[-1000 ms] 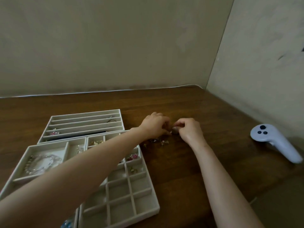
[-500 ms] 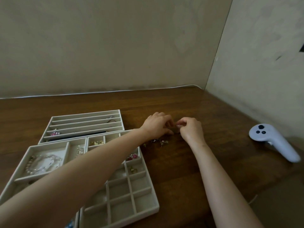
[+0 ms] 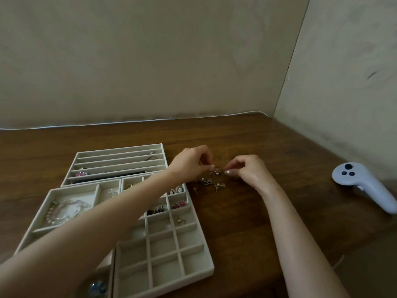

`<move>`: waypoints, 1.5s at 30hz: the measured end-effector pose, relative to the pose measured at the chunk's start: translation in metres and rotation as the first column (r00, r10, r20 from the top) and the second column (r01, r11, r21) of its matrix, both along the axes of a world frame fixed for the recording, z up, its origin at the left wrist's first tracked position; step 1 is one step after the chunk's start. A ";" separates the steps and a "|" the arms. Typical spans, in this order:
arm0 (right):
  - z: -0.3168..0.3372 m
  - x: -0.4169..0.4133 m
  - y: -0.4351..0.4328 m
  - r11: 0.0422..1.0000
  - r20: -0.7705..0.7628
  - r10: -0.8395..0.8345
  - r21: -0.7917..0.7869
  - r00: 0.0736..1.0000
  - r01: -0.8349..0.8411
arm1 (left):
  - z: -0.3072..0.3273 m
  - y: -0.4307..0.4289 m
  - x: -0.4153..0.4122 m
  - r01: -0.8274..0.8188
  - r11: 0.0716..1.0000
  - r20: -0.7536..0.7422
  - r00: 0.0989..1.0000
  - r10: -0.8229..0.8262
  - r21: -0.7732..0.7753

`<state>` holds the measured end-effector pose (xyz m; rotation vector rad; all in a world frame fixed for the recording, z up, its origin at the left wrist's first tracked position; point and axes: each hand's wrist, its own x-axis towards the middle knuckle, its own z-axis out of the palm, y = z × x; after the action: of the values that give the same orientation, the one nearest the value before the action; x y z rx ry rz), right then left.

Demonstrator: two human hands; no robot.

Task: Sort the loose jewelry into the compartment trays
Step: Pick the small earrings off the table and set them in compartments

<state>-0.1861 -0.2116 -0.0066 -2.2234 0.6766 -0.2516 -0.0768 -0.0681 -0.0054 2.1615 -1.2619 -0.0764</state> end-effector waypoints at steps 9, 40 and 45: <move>0.001 -0.002 0.007 0.977 -0.079 0.208 -0.040 0.975 -0.211 | 0.022 0.080 -0.024 0.103 0.993 -0.087 0.990 -0.107 -0.051; 0.003 -0.003 0.008 0.944 0.189 0.106 0.289 0.976 -0.159 | 0.013 0.105 -0.035 0.246 0.969 -0.153 0.959 -0.239 0.030; 0.005 -0.005 0.005 0.760 0.304 0.189 0.557 0.934 -0.335 | 0.009 0.105 -0.035 0.186 0.982 -0.110 0.976 -0.188 -0.029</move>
<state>-0.1911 -0.2068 -0.0012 -1.6056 0.2485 -0.1210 -0.1115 0.0366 0.0037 1.9881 -1.3916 -0.2592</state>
